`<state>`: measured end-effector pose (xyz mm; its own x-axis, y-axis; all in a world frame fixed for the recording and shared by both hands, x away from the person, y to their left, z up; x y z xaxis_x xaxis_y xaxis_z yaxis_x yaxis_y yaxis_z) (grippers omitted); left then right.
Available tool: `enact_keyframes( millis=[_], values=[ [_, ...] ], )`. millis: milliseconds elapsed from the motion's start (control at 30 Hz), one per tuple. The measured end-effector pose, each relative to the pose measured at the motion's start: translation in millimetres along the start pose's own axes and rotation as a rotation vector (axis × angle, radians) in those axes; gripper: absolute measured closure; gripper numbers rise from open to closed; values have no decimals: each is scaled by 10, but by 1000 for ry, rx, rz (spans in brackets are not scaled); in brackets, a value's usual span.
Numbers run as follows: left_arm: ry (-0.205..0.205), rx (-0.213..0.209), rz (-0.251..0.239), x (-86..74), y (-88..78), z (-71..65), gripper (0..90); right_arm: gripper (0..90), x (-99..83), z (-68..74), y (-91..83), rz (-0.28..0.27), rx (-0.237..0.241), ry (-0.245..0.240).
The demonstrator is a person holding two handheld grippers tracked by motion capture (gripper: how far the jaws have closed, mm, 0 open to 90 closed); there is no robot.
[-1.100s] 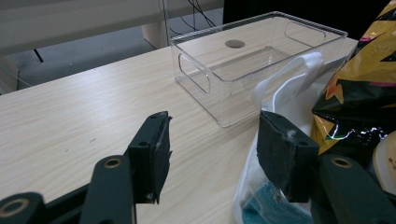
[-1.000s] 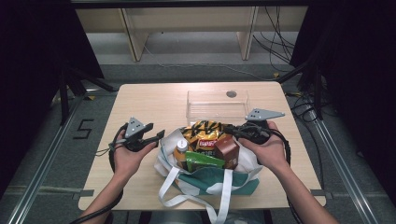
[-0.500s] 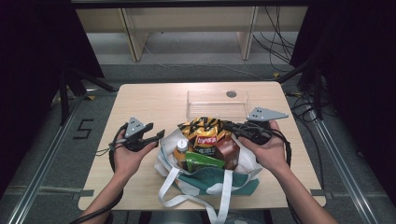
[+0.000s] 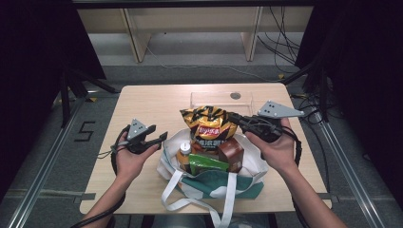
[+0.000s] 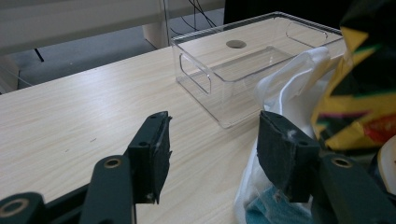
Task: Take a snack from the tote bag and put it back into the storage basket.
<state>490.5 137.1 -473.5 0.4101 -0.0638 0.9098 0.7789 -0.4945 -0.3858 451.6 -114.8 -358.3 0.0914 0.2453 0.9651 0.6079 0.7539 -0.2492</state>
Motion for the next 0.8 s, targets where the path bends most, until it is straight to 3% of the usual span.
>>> enact_keyframes(
  millis=[100,133,167,267,333,500,533,600,633,800],
  values=[
    [-1,0,-2,2,2,3,440,900,95,-23,-28,-30,-12,0],
    [-2,0,-2,2,3,3,440,900,118,-43,-36,-34,-16,-24],
    [-3,1,-3,2,4,4,440,900,146,-36,-44,-41,-19,-10],
    [-3,1,-2,1,4,5,440,900,222,-76,-67,-59,-38,-43],
    [-7,2,-2,-1,4,7,440,900,261,-64,-89,-65,-37,-26],
    [-5,2,-4,2,3,9,440,900,361,-87,-142,-88,-44,-30],
    [-5,3,-4,2,3,10,440,900,386,-120,-151,-100,-63,-46],
    [-5,3,-4,2,3,10,440,900,415,-110,-176,-102,-62,-23],
    [-5,3,-4,3,2,12,440,900,438,-152,-185,-108,-75,-54],
    [-4,2,-4,6,1,14,440,900,509,-195,-233,-131,-92,-58]
  ],
)
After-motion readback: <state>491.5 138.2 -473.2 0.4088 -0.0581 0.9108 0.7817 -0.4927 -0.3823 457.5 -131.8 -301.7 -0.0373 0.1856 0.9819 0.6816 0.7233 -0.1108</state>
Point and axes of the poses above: each handheld gripper's, and its own axes: y roughly forward along the jaws, x roughly out of its top, z roughly to its left, the point moved 10 cm from there along y, roughly forward along the jaws, and after that the axes turned 9 degrees about -y, right-handed, at the moved point
